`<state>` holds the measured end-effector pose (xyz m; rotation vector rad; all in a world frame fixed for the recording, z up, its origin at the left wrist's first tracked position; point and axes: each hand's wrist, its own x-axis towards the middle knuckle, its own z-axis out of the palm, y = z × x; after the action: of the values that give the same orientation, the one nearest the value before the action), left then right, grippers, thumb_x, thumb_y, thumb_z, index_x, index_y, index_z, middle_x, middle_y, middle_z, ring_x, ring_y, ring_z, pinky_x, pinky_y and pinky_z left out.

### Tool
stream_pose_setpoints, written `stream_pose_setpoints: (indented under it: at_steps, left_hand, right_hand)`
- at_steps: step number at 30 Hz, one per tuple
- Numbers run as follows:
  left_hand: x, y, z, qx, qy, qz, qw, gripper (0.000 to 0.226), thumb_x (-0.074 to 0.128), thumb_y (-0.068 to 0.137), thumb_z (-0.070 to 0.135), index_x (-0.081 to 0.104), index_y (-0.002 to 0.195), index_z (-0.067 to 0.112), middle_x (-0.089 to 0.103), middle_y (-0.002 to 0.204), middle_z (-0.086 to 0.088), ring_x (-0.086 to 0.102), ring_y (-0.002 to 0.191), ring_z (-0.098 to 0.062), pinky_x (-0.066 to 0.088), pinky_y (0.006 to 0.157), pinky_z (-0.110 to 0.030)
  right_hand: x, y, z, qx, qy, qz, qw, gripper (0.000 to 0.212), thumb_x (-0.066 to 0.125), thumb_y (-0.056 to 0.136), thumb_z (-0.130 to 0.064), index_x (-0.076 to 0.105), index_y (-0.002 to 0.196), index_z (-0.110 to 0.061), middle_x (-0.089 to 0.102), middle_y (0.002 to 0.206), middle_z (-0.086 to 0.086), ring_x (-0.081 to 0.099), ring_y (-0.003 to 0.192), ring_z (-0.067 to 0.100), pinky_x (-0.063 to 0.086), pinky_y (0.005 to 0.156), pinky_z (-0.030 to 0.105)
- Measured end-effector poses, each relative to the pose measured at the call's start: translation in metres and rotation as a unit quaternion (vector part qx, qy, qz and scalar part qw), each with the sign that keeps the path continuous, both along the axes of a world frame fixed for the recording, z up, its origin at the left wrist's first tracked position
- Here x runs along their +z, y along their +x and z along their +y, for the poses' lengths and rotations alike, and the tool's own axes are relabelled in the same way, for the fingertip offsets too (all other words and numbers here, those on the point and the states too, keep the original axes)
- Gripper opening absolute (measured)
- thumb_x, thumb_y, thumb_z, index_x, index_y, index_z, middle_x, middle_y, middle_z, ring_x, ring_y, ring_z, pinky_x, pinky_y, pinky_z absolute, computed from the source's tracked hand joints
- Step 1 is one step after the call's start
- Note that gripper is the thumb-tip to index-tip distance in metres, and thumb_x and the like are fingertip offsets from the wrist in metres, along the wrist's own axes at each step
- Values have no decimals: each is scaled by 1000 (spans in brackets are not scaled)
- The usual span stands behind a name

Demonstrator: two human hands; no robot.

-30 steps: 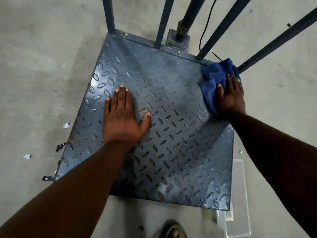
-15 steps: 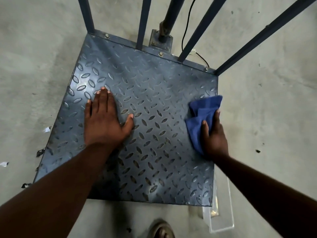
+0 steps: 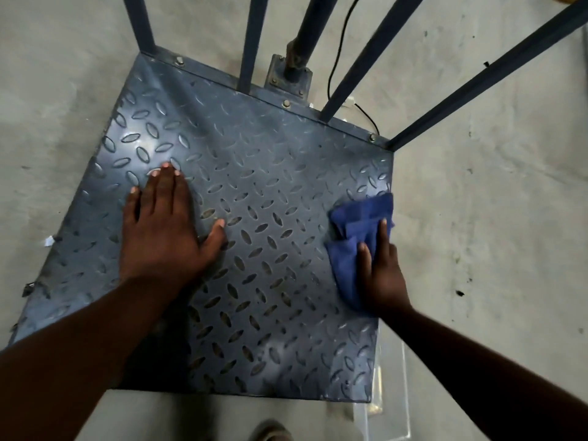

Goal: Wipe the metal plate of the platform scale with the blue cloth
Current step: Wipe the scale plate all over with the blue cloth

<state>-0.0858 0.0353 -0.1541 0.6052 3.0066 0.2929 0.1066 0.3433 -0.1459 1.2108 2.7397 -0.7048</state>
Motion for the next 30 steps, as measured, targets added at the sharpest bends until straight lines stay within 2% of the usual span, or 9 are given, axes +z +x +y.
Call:
stream_pose_setpoints:
  at_steps: [3,6,9,12,15,18,22,27,30]
  left_hand:
    - [-2,-1,0,-1,5,8,1000,99,33,97,71,23,166,0,19,175,-21,20,162,-37,12,132,-54]
    - [-5,0,-1,-4,5,14,1000,98,33,98,71,23,166,1,18,175,-21,20,162,-38,12,131,-54]
    - [-6,-1,-1,-7,9,13,1000,98,34,98,70,24,165,1,19,175,-21,20,162,-37,12,131,-55]
    - [-5,0,-2,-8,12,13,1000,97,35,98,70,22,166,2,18,175,-21,18,162,-36,11,131,-55]
    - [-6,0,-2,-11,11,10,1000,97,33,99,71,19,166,3,17,176,-20,16,163,-36,11,131,-55]
    - [-6,-1,-2,-13,6,8,1000,98,31,99,73,17,167,3,15,176,-20,15,163,-36,10,131,-56]
    - [-6,-2,-2,-14,4,6,1000,99,32,100,72,15,167,2,14,176,-21,14,164,-36,10,131,-57]
    - [-6,-2,-3,-14,6,1,1000,99,32,100,72,14,167,2,13,176,-21,13,164,-36,10,132,-58]
    - [-5,-1,-3,-15,-2,2,1000,98,30,102,73,13,168,2,12,177,-21,10,165,-34,10,132,-57]
  right_hand:
    - [-7,-73,44,-13,19,18,1000,68,43,108,-46,15,166,-25,49,141,31,56,118,51,46,86,46]
    - [-6,-129,73,-53,26,13,998,64,36,108,-52,18,164,-25,48,144,30,55,124,49,46,94,46]
    - [-6,-144,76,-72,47,22,996,60,33,108,-54,24,158,-22,47,147,26,57,123,47,46,95,47]
    - [-7,-137,71,-65,47,8,997,65,31,107,-58,18,163,-27,37,157,22,52,132,44,44,101,46]
    - [-6,-115,59,-37,53,-6,998,69,31,105,-61,13,165,-31,33,159,23,51,133,45,45,101,45]
    - [-4,-74,35,-9,40,7,999,70,36,105,-60,11,165,-33,38,153,25,55,124,47,47,96,44]
    - [1,-6,-10,-23,5,10,1000,71,41,105,-57,8,165,-37,45,146,22,58,118,45,48,91,41]
    - [9,85,-71,-25,-51,14,998,74,48,103,-52,8,165,-39,44,147,11,53,123,29,38,88,26]
    - [10,132,-97,-11,-82,12,996,77,45,99,-64,3,162,-46,41,149,10,46,125,19,36,91,23]
